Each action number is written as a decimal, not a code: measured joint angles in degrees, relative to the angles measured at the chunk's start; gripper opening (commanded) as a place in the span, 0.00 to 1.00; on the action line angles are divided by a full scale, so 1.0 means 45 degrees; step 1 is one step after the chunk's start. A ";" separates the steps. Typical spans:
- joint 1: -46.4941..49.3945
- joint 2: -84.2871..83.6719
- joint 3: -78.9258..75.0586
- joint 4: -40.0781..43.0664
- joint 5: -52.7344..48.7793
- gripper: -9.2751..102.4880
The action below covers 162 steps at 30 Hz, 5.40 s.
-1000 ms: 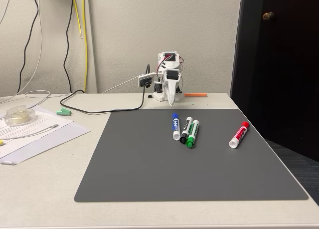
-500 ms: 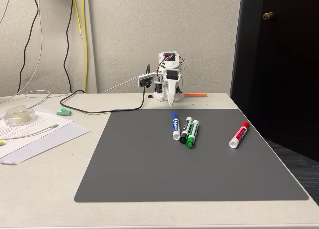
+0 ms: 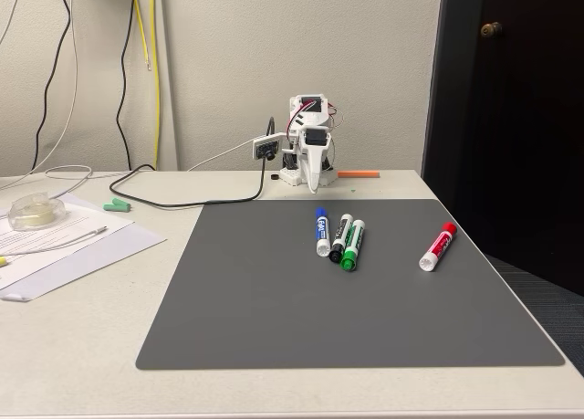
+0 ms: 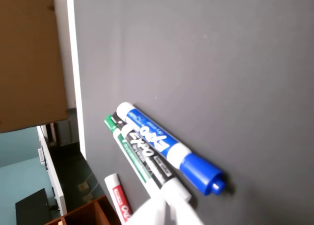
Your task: Pick up the red marker.
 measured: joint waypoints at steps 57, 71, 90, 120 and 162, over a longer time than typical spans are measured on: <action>-0.5371 -2.6777 -2.7578 0.7441 -0.8965 0.08; -0.5977 -2.8770 -2.7773 0.7363 -0.9297 0.13; -0.7266 -3.0098 -2.8809 0.6504 -0.7461 0.23; -0.6934 -3.1895 -3.0176 0.7539 -0.8574 0.31; -0.6523 -3.1895 -3.0215 0.6816 -0.8379 0.08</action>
